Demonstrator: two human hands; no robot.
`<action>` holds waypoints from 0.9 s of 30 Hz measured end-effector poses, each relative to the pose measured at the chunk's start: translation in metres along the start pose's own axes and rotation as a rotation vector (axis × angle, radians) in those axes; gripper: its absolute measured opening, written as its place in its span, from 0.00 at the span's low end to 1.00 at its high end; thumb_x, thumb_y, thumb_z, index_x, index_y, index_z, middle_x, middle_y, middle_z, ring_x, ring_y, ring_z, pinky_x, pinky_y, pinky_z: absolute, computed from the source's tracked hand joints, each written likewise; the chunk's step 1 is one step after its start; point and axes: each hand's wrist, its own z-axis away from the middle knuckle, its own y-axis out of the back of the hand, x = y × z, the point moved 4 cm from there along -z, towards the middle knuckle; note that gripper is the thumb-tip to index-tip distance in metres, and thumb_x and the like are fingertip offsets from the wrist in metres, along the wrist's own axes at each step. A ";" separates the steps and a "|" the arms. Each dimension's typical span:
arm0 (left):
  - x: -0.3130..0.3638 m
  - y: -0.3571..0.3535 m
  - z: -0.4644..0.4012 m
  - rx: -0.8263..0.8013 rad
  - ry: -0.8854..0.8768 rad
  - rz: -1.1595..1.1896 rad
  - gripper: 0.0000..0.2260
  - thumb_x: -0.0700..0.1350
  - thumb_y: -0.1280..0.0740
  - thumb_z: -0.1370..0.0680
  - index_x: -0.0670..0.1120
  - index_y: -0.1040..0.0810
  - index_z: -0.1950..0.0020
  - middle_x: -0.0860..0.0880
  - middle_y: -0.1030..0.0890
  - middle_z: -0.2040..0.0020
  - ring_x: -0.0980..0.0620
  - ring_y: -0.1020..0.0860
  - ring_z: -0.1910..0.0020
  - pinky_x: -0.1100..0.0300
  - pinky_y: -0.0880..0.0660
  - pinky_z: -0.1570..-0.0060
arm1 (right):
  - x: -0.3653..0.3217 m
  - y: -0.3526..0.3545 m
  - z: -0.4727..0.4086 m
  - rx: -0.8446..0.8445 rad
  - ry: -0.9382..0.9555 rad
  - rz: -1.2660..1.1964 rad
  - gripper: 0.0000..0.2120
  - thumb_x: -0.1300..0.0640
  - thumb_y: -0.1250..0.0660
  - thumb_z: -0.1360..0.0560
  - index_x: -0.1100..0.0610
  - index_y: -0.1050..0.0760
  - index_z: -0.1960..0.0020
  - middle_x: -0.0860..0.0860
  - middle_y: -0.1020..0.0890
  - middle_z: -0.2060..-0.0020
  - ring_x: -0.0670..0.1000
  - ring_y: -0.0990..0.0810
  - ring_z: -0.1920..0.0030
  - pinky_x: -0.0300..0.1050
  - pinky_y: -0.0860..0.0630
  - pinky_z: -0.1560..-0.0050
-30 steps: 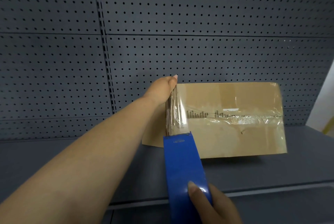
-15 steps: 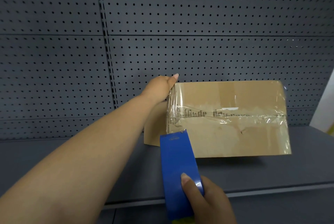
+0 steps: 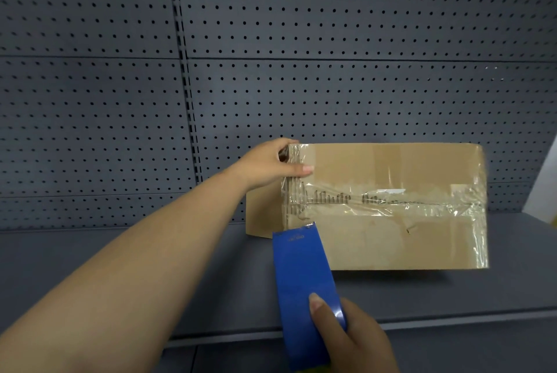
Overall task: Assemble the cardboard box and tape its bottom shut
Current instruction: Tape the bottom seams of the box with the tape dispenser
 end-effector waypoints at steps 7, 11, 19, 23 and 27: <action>0.026 -0.010 0.024 0.437 -0.480 -0.498 0.27 0.51 0.30 0.28 0.56 0.33 0.30 0.47 0.43 0.24 0.48 0.48 0.27 0.50 0.51 0.28 | -0.001 0.005 -0.003 0.030 -0.026 0.034 0.08 0.46 0.40 0.24 0.48 0.29 0.59 0.39 0.25 0.63 0.37 0.27 0.61 0.21 0.32 0.69; 0.032 -0.021 0.028 0.298 -0.586 -0.635 0.20 0.52 0.46 0.23 0.48 0.23 0.37 0.52 0.27 0.33 0.54 0.35 0.30 0.55 0.48 0.26 | -0.003 0.005 -0.001 0.037 -0.024 0.034 0.09 0.46 0.40 0.24 0.48 0.28 0.60 0.39 0.25 0.63 0.37 0.27 0.62 0.20 0.32 0.68; 0.019 -0.030 0.023 0.181 -0.498 -1.132 0.29 0.60 0.63 0.22 0.49 0.57 0.24 0.53 0.57 0.23 0.55 0.61 0.25 0.56 0.67 0.29 | -0.014 0.010 0.007 0.010 -0.060 -0.171 0.09 0.51 0.38 0.24 0.49 0.27 0.63 0.43 0.22 0.61 0.40 0.25 0.61 0.24 0.33 0.78; 0.019 -0.024 0.012 0.189 -0.448 -1.130 0.30 0.61 0.63 0.23 0.50 0.58 0.24 0.53 0.57 0.23 0.57 0.61 0.25 0.55 0.66 0.28 | -0.025 0.015 0.012 0.004 -0.031 -0.264 0.08 0.53 0.36 0.25 0.51 0.23 0.63 0.48 0.18 0.61 0.43 0.21 0.63 0.26 0.33 0.80; 0.021 -0.019 -0.001 0.116 -0.362 -1.062 0.26 0.58 0.59 0.20 0.51 0.57 0.23 0.55 0.57 0.23 0.57 0.59 0.25 0.54 0.64 0.27 | -0.031 0.021 0.007 0.024 -0.008 -0.300 0.10 0.50 0.36 0.27 0.52 0.21 0.62 0.47 0.16 0.62 0.42 0.19 0.62 0.26 0.30 0.74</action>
